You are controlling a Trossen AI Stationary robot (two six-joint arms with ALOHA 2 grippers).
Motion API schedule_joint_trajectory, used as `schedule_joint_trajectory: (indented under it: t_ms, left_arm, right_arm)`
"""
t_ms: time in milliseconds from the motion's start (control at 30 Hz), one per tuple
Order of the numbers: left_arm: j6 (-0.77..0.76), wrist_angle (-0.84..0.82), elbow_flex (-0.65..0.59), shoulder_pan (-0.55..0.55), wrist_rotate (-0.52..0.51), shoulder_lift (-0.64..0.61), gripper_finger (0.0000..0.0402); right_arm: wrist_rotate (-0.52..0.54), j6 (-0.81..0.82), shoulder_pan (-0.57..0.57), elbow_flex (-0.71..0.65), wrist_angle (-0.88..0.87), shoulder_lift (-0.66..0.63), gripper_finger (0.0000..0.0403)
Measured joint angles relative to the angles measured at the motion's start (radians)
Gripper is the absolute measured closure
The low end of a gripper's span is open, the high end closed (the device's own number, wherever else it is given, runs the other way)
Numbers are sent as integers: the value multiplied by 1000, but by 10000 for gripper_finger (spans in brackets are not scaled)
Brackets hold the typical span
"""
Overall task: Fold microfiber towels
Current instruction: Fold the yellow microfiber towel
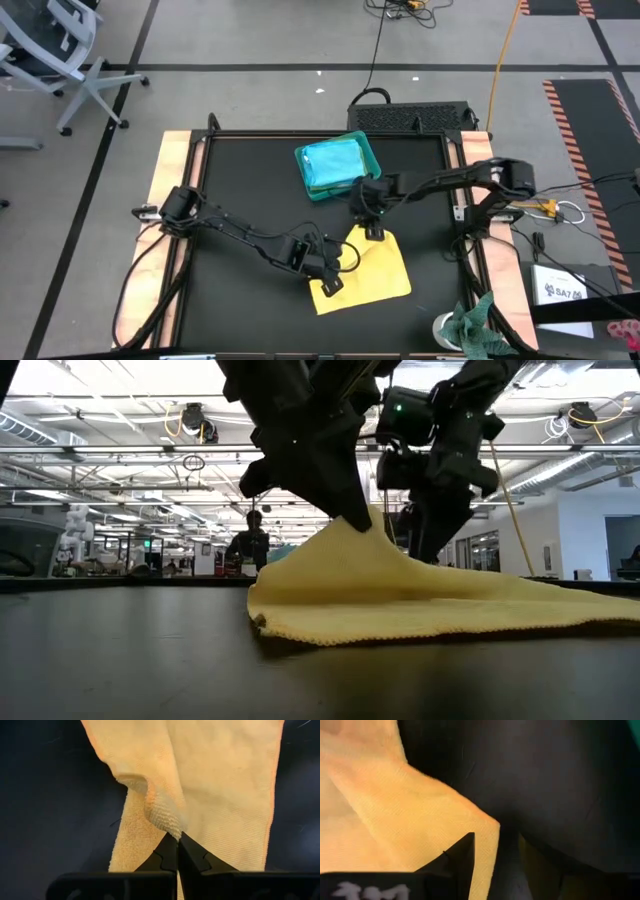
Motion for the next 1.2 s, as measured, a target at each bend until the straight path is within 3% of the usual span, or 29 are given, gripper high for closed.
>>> schedule_joint_trajectory:
  t_ms: [933, 1067, 1200]
  left_arm:
    - [-14, -5, 0, 0, 11, -1, 400]
    - [-14, -9, 0, 0, 11, -1, 400]
    - [-14, -12, 0, 0, 11, -1, 399]
  right_arm:
    - [-29, 21, 2, 0, 82, 126, 261]
    - [-27, 56, 2, 0, 77, 124, 297]
    - [-28, 98, 2, 0, 69, 124, 374]
